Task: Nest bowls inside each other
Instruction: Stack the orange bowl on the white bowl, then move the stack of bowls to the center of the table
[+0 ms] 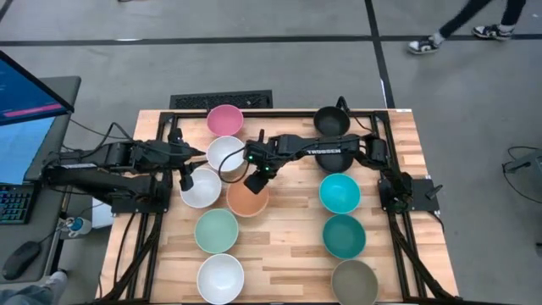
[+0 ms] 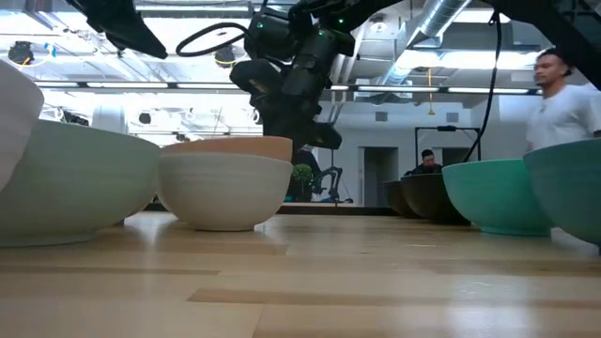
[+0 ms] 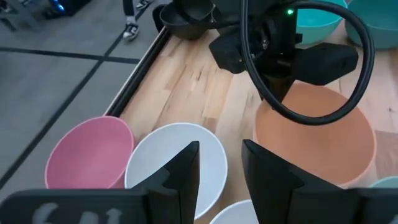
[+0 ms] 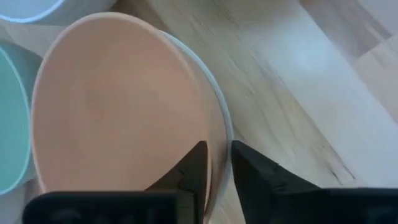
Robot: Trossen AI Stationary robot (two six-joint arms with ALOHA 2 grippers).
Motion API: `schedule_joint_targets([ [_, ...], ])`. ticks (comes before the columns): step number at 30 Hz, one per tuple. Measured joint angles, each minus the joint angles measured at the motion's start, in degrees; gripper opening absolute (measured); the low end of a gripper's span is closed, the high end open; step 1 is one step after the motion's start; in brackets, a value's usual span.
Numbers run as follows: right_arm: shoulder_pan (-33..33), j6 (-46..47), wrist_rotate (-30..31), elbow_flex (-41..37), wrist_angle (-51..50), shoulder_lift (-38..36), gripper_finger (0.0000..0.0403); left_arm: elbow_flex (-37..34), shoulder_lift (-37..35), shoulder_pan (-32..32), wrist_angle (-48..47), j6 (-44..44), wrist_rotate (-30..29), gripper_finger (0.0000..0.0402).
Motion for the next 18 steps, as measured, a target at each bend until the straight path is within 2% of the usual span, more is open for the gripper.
schedule_joint_targets([
  [11,0.11,0.92,-0.19,0.01,-1.14,0.0,0.0169,0.0,0.0,0.0,1.84,0.76,-0.07,0.0112],
  [18,1.25,0.93,-1.02,3.16,-0.83,-0.02,0.0225,0.02,0.02,0.0,2.05,-0.26,-0.05,0.0112],
])
